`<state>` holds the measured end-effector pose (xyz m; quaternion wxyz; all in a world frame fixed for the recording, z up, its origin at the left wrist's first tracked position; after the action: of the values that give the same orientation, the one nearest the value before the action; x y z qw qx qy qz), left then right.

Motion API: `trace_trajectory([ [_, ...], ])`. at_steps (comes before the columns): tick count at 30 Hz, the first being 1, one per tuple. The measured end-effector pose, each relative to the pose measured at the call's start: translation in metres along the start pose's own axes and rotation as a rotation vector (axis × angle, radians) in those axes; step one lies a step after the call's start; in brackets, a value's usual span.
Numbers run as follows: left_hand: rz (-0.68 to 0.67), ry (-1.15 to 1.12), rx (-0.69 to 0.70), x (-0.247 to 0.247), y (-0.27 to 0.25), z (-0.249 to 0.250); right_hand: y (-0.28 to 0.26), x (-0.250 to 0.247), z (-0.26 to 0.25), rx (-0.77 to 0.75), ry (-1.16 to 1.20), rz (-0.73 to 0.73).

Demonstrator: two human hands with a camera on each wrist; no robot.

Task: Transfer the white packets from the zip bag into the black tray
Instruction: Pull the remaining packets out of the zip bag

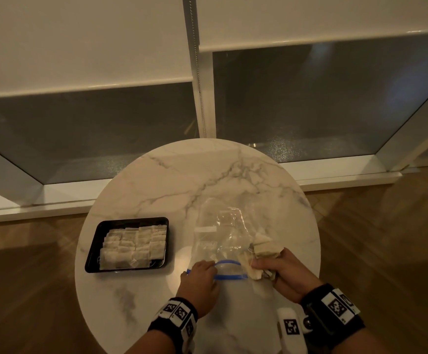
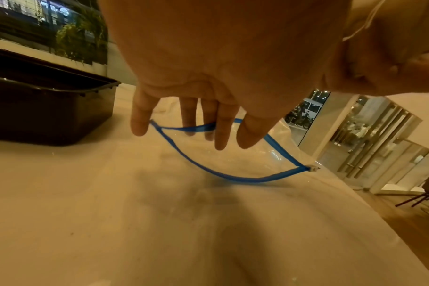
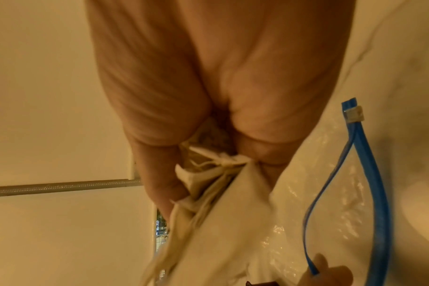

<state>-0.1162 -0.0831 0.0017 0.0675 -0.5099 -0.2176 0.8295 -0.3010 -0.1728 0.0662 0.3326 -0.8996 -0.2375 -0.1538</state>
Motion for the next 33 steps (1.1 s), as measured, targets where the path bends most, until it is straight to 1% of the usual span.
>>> trace_trajectory([
  [3,-0.037,0.117,-0.057,-0.006,-0.005,0.005,0.007,-0.004,0.001,-0.008,0.046,0.054],
  [4,-0.016,0.146,-0.066,-0.012,-0.007,0.008,0.009,-0.005,0.001,-0.015,0.062,0.075],
  [5,0.038,0.145,-0.065,-0.019,-0.009,0.012,0.011,-0.004,0.001,-0.027,0.073,0.091],
  [6,0.12,0.071,-0.05,-0.026,-0.012,0.016,0.013,-0.003,0.001,-0.044,0.075,0.101],
  [7,0.217,-0.102,-0.036,-0.034,-0.015,0.02,0.014,0.0,0.0,-0.061,0.064,0.101],
  [8,0.294,-0.375,-0.039,-0.041,-0.017,0.022,0.016,0.005,-0.001,-0.077,0.047,0.092],
  [9,0.317,-0.707,-0.069,-0.046,-0.019,0.025,0.017,0.011,-0.001,-0.088,0.027,0.076],
  [10,0.277,-1.035,-0.127,-0.047,-0.019,0.03,0.019,0.019,-0.002,-0.102,0.009,0.041],
  [11,0.185,-1.317,-0.201,-0.047,-0.019,0.036,0.02,0.026,-0.001,-0.118,-0.004,-0.005],
  [12,0.059,-1.541,-0.258,-0.045,-0.017,0.042,0.022,0.034,-0.001,-0.135,-0.022,-0.049],
  [13,-0.079,-1.723,-0.273,-0.046,-0.016,0.049,0.024,0.042,-0.001,-0.158,-0.07,-0.078],
  [14,-0.199,-1.873,-0.259,-0.047,-0.014,0.054,0.028,0.048,-0.001,-0.189,-0.169,-0.074],
  [15,-0.277,-1.981,-0.245,-0.049,-0.014,0.057,0.032,0.053,0.0,-0.232,-0.323,-0.052],
  [16,-0.313,-2.033,-0.253,-0.052,-0.015,0.057,0.034,0.058,0.001,-0.278,-0.505,-0.035],
  [18,-0.312,-2.058,-0.289,-0.053,-0.016,0.05,0.038,0.069,0.008,-0.354,-0.879,-0.038],
  [20,-0.285,-2.114,-0.293,-0.054,-0.017,0.044,0.039,0.077,0.015,-0.402,-1.272,-0.079],
  [21,-0.251,-2.135,-0.307,-0.054,-0.017,0.039,0.04,0.079,0.02,-0.391,-1.375,-0.116],
  [22,-0.202,-2.132,-0.322,-0.052,-0.016,0.033,0.042,0.079,0.024,-0.363,-1.388,-0.164],
  [23,-0.162,-2.113,-0.329,-0.049,-0.016,0.026,0.044,0.077,0.029,-0.333,-1.318,-0.214],
  [25,-0.106,-2.069,-0.366,-0.04,-0.018,0.011,0.044,0.074,0.036,-0.289,-1.045,-0.291],
  [26,-0.082,-2.07,-0.383,-0.034,-0.018,0.003,0.043,0.072,0.039,-0.267,-0.922,-0.295],
  [27,-0.057,-2.08,-0.394,-0.03,-0.019,-0.003,0.043,0.069,0.04,-0.25,-0.832,-0.27],
  [29,-0.008,-2.04,-0.408,-0.024,-0.021,-0.017,0.043,0.06,0.042,-0.245,-0.735,-0.147],
  [31,0.096,-1.87,-0.438,-0.02,-0.025,-0.033,0.045,0.048,0.041,-0.239,-0.751,-0.048],
  [32,0.169,-1.759,-0.474,-0.018,-0.027,-0.043,0.046,0.042,0.041,-0.188,-0.784,-0.046],
  [33,0.239,-1.648,-0.517,-0.014,-0.031,-0.054,0.045,0.038,0.044,-0.114,-0.824,-0.074],
])
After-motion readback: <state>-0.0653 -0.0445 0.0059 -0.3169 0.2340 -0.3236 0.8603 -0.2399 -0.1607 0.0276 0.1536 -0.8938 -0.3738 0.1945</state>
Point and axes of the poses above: each hand's wrist, its own y-axis towards the middle knuckle, its own x-axis out of the palm, z = x × y, the point moved 4 cm from there along y, towards the middle knuckle, and after that the axes turned 4 degrees about -y, right-handed, at the moved point
